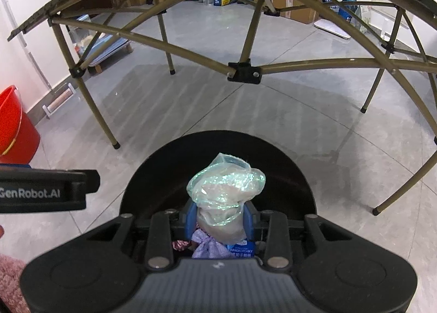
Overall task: Collect trash
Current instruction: 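Lower the right tool into the bin and open it to drop the bag, then move both tools back up to the table toward the remaining items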
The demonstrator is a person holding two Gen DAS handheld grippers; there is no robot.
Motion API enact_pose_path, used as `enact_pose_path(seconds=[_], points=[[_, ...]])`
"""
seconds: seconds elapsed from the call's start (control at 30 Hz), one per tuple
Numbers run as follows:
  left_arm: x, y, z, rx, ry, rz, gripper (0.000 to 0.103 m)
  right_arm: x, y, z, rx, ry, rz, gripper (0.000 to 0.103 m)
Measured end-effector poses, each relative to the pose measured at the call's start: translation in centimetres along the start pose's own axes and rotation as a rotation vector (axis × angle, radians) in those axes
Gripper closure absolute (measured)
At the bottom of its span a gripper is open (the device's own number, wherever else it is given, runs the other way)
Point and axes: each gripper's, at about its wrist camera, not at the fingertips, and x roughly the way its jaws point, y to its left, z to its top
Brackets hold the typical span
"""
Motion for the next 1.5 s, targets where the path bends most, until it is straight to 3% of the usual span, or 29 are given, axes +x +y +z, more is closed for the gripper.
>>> enact_pose_path(seconds=[0.53,0.63,0.73,0.8,1.5], points=[[0.5,1.1,-0.1,-0.025,0.018,0.017,0.000,1.1,1.2,0.1,-0.021,0.023,0.005,0.069],[0.5,1.1,-0.1,-0.029,0.016,0.022,0.000,1.3,1.0,0.1,-0.019,0.031,0.004,0.064],[0.5,1.1,-0.1,-0.035,0.014,0.023,0.000,1.4,0.9,0.2,-0.007,0.039,-0.002,0.044],[0.5,1.1,-0.1,-0.034,0.015,0.022,0.000,1.4,0.8,0.2,-0.005,0.039,-0.013,0.001],[0.0,1.0,0.0,-0.034,0.003,0.012,0.000,1.1,0.4,0.4,0.012,0.022,-0.029,0.000]])
